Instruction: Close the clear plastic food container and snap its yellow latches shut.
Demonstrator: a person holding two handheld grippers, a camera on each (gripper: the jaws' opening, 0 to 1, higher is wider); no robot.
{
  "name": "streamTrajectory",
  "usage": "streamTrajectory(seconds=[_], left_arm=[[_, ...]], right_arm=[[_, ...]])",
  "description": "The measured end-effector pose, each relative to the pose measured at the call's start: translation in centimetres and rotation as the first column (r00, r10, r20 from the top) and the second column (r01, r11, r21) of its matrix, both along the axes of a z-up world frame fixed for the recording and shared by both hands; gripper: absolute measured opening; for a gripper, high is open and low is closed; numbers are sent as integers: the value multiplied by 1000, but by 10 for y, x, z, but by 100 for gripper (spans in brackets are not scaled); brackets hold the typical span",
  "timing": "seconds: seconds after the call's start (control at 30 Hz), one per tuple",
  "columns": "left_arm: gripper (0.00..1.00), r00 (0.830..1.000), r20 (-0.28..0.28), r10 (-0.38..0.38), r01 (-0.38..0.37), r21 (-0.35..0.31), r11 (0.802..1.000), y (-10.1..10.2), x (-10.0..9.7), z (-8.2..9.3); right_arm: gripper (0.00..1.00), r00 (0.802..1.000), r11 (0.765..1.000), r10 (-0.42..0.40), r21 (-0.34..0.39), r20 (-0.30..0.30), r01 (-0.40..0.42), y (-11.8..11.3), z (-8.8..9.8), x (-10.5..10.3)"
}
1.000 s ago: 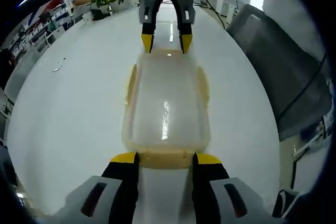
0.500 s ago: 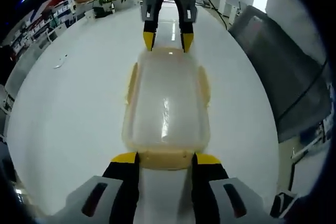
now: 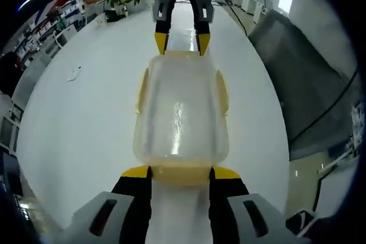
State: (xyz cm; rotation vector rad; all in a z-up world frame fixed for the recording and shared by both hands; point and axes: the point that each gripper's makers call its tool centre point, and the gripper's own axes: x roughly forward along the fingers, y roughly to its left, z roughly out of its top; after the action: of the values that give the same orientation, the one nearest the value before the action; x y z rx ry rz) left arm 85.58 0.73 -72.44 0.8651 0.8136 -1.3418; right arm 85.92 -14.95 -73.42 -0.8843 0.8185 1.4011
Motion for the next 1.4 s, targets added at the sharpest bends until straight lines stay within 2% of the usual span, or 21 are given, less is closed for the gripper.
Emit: streamTrajectory(seconds=[0.17, 0.3, 0.53, 0.87, 1.13, 1.4], left_arm=[[33, 1000, 15, 9, -9, -7, 1000, -12, -5, 25], [33, 1000, 24, 12, -12, -9, 1000, -24, -10, 38], [33, 999, 33, 1, -1, -12, 1000, -55, -19, 52], [33, 999, 34, -9, 10, -25, 1000, -108, -24, 48], [33, 999, 40, -26, 27, -35, 999, -145, -18, 44], [33, 998, 44, -54, 56, -54, 997, -185, -7, 32]], right_arm=[[36, 1000, 1000, 11, 17, 10, -11, -12, 22, -5], [36, 1000, 999, 15, 30, 18, -16, -23, 34, -6], [36, 1000, 999, 22, 31, 12, -23, -54, 45, -15], [36, 1000, 1000, 7, 18, 8, -7, -107, 43, -23], [36, 1000, 1000, -20, 15, -1, 20, -144, 37, -22], [36, 999, 999, -52, -2, -4, 52, -185, 33, -21]])
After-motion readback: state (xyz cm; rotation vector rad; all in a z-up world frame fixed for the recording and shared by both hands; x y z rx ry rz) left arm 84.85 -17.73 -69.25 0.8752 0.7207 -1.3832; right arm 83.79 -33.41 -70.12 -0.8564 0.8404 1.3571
